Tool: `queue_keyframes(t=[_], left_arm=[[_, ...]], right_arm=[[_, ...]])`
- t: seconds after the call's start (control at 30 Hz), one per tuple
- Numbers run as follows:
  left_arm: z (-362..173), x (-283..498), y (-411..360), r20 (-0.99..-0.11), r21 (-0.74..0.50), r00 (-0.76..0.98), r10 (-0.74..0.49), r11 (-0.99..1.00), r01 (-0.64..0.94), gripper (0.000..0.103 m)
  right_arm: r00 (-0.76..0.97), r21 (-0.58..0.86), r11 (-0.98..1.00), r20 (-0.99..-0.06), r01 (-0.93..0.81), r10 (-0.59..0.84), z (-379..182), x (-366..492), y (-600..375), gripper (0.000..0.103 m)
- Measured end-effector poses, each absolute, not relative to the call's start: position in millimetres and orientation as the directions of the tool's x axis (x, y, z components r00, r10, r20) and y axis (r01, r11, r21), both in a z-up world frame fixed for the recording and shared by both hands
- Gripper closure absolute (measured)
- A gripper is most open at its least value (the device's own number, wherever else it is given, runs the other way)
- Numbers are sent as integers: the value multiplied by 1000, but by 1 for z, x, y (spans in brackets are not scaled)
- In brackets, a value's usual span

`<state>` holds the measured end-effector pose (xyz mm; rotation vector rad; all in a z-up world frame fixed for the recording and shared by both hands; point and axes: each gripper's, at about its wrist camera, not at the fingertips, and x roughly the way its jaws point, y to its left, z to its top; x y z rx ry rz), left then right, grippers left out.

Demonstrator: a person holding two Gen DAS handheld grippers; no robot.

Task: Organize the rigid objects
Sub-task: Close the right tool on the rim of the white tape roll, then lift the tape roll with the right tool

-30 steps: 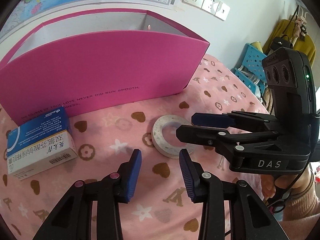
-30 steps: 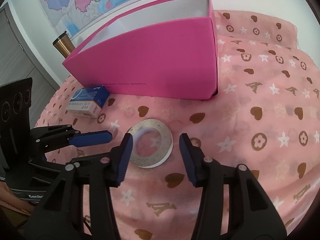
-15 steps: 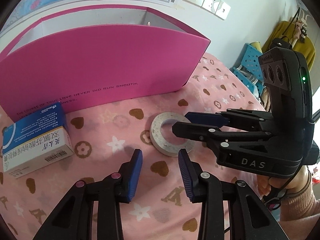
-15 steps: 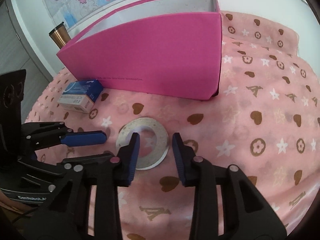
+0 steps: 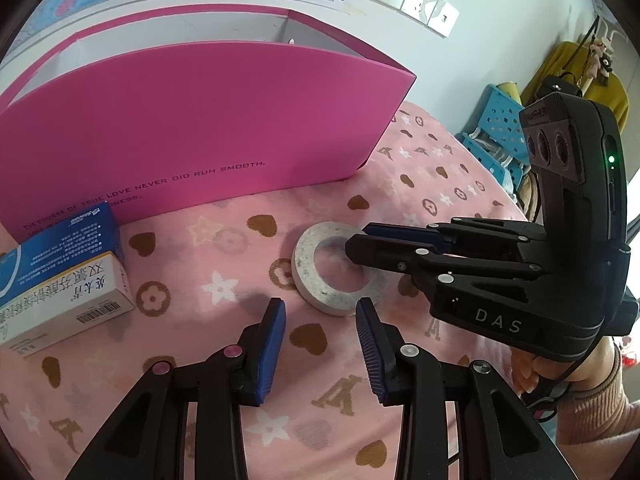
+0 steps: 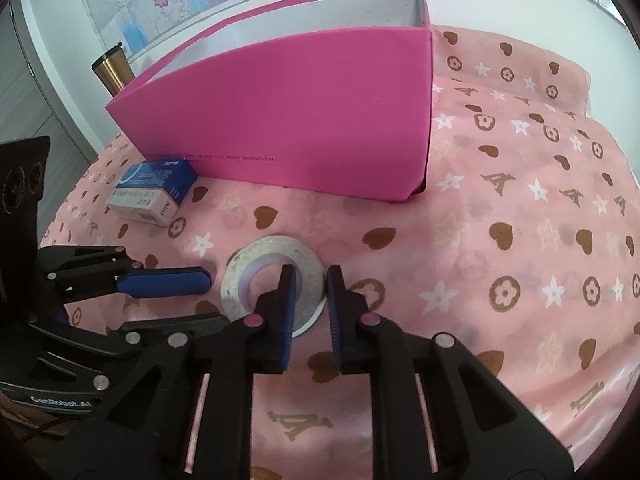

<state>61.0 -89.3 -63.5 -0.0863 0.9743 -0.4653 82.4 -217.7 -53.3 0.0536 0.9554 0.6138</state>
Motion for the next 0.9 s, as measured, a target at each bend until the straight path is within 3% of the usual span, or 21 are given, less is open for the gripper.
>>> queue_keyframes(t=[0.9], left_arm=[[-55, 55, -95, -758, -304, 461, -461, 875, 376, 66]], right_arm=[[435, 352, 811, -707, -467, 557, -37, 70, -226, 87]])
